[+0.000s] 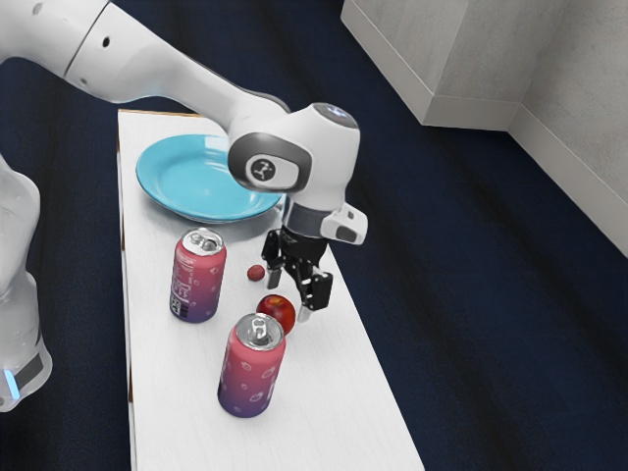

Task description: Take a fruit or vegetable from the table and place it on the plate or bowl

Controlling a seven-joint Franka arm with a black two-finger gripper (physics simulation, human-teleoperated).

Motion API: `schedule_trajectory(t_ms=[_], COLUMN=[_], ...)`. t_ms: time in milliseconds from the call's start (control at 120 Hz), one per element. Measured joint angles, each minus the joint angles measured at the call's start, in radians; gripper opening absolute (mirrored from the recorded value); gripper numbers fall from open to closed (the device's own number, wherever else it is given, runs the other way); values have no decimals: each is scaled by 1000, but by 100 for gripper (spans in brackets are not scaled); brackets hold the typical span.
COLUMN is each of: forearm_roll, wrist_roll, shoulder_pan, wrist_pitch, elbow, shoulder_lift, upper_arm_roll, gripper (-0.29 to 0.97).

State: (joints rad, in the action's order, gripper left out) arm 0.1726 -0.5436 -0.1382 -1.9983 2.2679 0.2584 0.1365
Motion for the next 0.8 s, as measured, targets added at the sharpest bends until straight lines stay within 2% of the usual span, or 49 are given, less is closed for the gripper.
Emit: schedule_trajectory(t_ms=[800], forearm_roll=[32], wrist_roll=[-5], shoulder_pan=[-14], wrist_pitch=[4], elbow=[44], shoulder_lift=[19], upper_arm_roll=[2], gripper=[68])
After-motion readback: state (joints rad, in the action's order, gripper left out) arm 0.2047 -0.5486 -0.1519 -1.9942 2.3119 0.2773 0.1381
